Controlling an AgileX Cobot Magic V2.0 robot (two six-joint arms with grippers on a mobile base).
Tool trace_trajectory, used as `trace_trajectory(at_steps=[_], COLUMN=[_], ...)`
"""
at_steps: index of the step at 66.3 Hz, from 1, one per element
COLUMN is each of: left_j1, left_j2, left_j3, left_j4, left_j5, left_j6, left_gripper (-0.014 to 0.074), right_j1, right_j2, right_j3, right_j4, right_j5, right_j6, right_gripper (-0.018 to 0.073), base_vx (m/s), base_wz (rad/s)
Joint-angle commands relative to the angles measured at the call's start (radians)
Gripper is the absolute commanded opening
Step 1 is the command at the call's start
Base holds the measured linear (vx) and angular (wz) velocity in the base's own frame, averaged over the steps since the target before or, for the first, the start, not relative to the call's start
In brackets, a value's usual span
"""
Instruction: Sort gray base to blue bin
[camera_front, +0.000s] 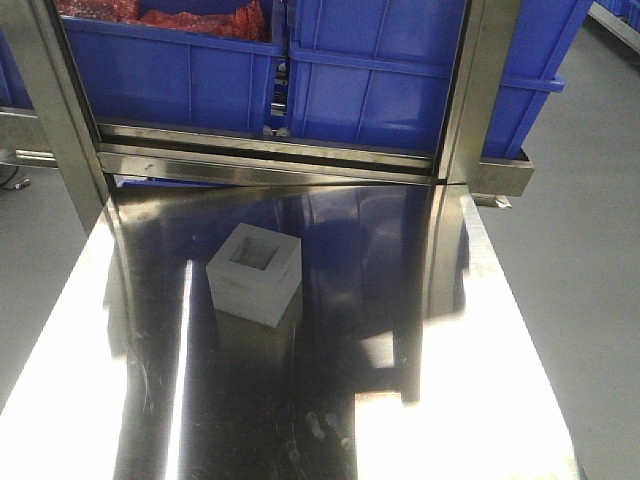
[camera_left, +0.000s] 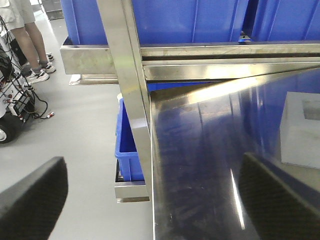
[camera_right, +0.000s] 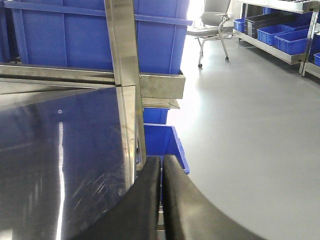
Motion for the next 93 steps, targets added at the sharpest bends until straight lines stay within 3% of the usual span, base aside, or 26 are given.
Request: trace_trajectory(at_steps=[1,22,44,66,75,93], left_j1=[-0.005,-0.006,-0.008,-0.175,-0.236,-0.355], left_j2=[0.005,0.044,0.377,0.702,0.831,1.059], left_j3=[-0.037,-0.078,-0.392,-0.627,-0.718,-0.885], left_j4=[-0.012,-0.03,-0.066,-0.09,-0.09,-0.089], left_j5=[-0.078,-0.077,-0.009,0.037,0.123,0.191], left_j6=[-0.002,0.035,0.106,0.134,0.07,0.046], left_gripper=[0.0707,0.0592,0.0569,0.0569,0.0569,0.0569], right_j1=[0.0,0.0,0.0,0.0,0.0,0.0], right_j2=[-0.002,-0.002,-0.002,-0.002,-0.002,-0.002], right_j3=[0.0,0.0,0.0,0.0,0.0,0.0], right_j4=[-0.007,-0.007,-0.007,-0.007,-0.007,-0.007], right_j5=[-0.074,-0.074,-0.074,-0.074,-0.074,-0.074], right_j6=[-0.008,-0.008,-0.008,-0.008,-0.008,-0.008], right_gripper=[-0.0005,-0.0005,-0.0005,-0.0005,-0.0005,-0.0005], base_vx=[0.0,0.0,0.0,0.0,0.0,0.0], base_wz=[0.0,0.0,0.0,0.0,0.0,0.0])
